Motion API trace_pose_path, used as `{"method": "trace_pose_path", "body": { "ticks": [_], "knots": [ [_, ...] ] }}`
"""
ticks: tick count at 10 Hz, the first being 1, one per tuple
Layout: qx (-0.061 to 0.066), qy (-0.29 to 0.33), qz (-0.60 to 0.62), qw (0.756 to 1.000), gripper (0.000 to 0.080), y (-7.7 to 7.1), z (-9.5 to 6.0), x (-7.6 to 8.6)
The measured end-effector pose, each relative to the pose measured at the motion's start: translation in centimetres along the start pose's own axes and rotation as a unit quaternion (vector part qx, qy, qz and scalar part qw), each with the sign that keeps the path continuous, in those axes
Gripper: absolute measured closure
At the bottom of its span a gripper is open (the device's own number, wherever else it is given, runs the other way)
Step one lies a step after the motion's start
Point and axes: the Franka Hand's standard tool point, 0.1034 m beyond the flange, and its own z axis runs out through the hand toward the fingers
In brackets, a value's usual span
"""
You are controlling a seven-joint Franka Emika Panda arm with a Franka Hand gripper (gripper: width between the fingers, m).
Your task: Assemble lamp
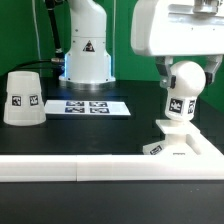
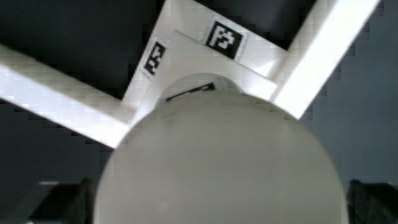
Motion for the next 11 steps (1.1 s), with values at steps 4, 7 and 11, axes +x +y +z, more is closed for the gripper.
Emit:
{"method": "trace_pose_path", "body": {
  "ticks": [4, 7, 11],
  "knots": [
    [-0.010, -0.004, -0.194, 0.981, 0.0100, 0.2, 0.1, 0.2],
    [-0.013, -0.007, -0.268, 0.963, 0.0100, 0.4, 0.1, 0.1],
    [-0.002, -0.030, -0.320, 0.947, 0.0100, 0.9, 0.8, -0.7]
  ]
}}
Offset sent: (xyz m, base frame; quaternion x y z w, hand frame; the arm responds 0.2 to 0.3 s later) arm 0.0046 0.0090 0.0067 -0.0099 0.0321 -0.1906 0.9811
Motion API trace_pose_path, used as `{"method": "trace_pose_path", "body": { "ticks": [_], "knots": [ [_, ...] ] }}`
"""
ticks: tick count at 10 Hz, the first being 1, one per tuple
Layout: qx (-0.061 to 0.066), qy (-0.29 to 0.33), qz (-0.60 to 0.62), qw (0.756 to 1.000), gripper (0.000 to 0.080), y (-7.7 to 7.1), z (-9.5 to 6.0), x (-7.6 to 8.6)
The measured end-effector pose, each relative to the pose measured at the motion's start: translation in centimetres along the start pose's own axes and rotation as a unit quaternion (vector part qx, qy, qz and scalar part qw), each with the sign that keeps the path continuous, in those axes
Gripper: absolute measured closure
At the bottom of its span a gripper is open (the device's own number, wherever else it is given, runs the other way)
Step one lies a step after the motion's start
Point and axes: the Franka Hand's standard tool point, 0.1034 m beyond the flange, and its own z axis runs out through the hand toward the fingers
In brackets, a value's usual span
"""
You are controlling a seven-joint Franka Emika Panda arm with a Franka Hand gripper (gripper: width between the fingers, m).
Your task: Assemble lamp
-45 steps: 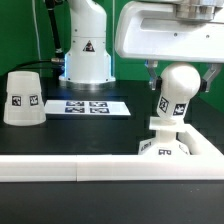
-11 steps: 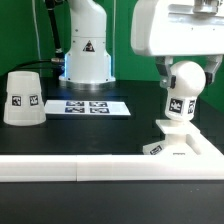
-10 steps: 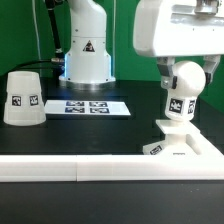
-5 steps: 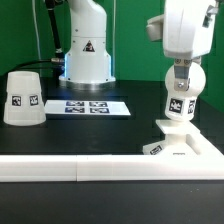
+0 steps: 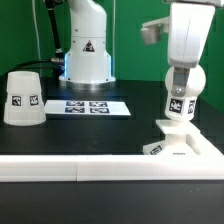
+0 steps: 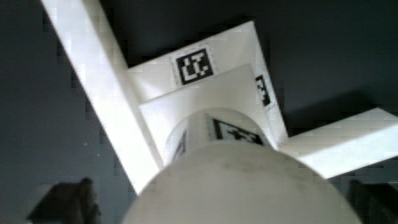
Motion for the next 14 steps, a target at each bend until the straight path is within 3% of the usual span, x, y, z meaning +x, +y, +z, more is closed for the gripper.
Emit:
{"method": "trace_pose_path", "body": {
  "ticks": [1, 4, 7, 14],
  "knots": [
    [0.000, 0.000, 0.000, 1.000, 0.0227, 0.0, 0.0, 0.0],
    [0.000, 0.000, 0.005, 1.000, 0.0225, 0.0, 0.0, -0.1],
    [0.005, 0.004, 0.060, 0.998, 0.0225, 0.5, 0.2, -1.5],
    [0.003, 0.017, 0.331, 0.943, 0.0223, 0.5, 0.2, -1.3]
  ]
}}
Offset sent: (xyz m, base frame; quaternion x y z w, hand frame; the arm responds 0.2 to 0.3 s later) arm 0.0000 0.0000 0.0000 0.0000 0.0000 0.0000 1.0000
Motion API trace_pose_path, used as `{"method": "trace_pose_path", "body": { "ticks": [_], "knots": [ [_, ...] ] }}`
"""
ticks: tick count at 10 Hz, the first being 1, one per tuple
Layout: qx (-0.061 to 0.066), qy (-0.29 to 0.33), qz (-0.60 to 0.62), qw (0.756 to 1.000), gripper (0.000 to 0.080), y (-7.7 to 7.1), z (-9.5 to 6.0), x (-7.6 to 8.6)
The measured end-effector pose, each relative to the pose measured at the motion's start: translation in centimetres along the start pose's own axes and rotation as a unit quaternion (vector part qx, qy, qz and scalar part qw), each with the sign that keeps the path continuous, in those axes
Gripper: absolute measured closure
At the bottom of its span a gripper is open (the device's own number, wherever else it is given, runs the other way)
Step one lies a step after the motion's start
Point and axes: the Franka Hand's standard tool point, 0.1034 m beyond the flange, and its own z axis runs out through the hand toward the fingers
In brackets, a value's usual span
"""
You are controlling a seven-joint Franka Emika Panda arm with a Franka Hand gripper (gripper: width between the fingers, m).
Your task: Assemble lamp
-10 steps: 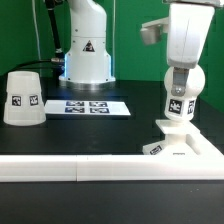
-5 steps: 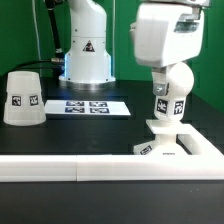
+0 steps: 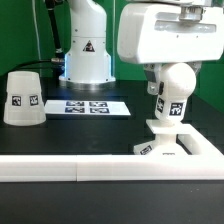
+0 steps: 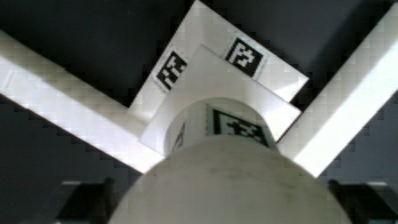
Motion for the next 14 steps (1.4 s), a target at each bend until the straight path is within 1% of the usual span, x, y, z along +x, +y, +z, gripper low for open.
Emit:
{"method": "trace_pose_path", "body": {
  "ticks": [3, 5, 6, 7, 8, 9, 11, 14],
  "knots": [
    [0.001, 0.001, 0.107, 0.994, 0.0223, 0.00, 0.04, 0.00],
    [0.001, 0.020, 0.202, 0.979, 0.0223, 0.05, 0.08, 0.19],
    [0.004, 0.033, 0.266, 0.963, 0.0223, -0.08, 0.14, 0.25],
    [0.006, 0.041, 0.303, 0.952, 0.0223, -0.26, 0.15, 0.36],
    [0.007, 0.045, 0.322, 0.946, 0.0223, -0.48, 0.14, 0.54],
    [0.014, 0.044, 0.360, 0.932, 0.0223, -0.63, 0.14, 0.59],
    [0.021, 0.044, 0.400, 0.915, 0.0223, -0.79, 0.13, 0.67],
    [0.026, 0.040, 0.513, 0.857, 0.0223, -0.81, 0.17, 0.59]
  ]
}}
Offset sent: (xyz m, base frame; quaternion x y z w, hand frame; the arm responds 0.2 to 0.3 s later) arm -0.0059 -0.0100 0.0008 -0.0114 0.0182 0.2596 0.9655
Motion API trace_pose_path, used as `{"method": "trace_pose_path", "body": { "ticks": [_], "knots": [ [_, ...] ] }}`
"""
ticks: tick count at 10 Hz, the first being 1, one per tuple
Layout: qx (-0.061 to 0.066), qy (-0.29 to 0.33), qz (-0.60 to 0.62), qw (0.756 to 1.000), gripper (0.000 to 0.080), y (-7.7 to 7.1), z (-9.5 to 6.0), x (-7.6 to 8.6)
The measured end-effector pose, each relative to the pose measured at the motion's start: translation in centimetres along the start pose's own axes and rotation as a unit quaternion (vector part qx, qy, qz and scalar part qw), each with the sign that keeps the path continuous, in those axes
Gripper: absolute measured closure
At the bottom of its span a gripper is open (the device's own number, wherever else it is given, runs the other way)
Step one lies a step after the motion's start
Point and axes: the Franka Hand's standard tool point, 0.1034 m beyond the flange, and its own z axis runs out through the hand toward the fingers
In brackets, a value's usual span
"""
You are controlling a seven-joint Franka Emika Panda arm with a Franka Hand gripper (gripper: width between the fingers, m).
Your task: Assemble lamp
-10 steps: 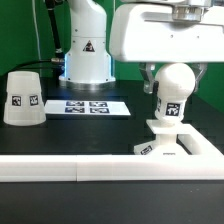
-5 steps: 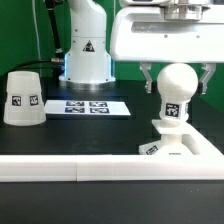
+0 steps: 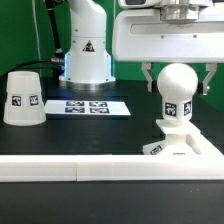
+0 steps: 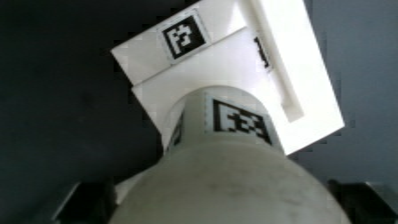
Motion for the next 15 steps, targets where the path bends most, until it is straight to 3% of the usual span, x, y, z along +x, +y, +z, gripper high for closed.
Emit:
{"method": "trace_pose_path", "body": {
  "ticks": [4, 6, 11, 12, 13, 15],
  "knots": [
    [-0.004, -0.009, 0.205, 0.979, 0.0223, 0.0, 0.0, -0.4],
    [-0.008, -0.032, 0.307, 0.951, 0.0223, -0.4, 0.1, -0.8],
    [0.000, -0.054, 0.443, 0.895, 0.0203, -0.9, 0.1, -0.9],
    [0.002, -0.053, 0.405, 0.913, 0.0203, -0.9, 0.1, -0.9],
    [0.006, -0.051, 0.354, 0.934, 0.0117, -0.8, -0.1, -0.7],
    [0.014, -0.048, 0.266, 0.963, 0.0105, -0.9, -0.6, -0.6]
  ]
}}
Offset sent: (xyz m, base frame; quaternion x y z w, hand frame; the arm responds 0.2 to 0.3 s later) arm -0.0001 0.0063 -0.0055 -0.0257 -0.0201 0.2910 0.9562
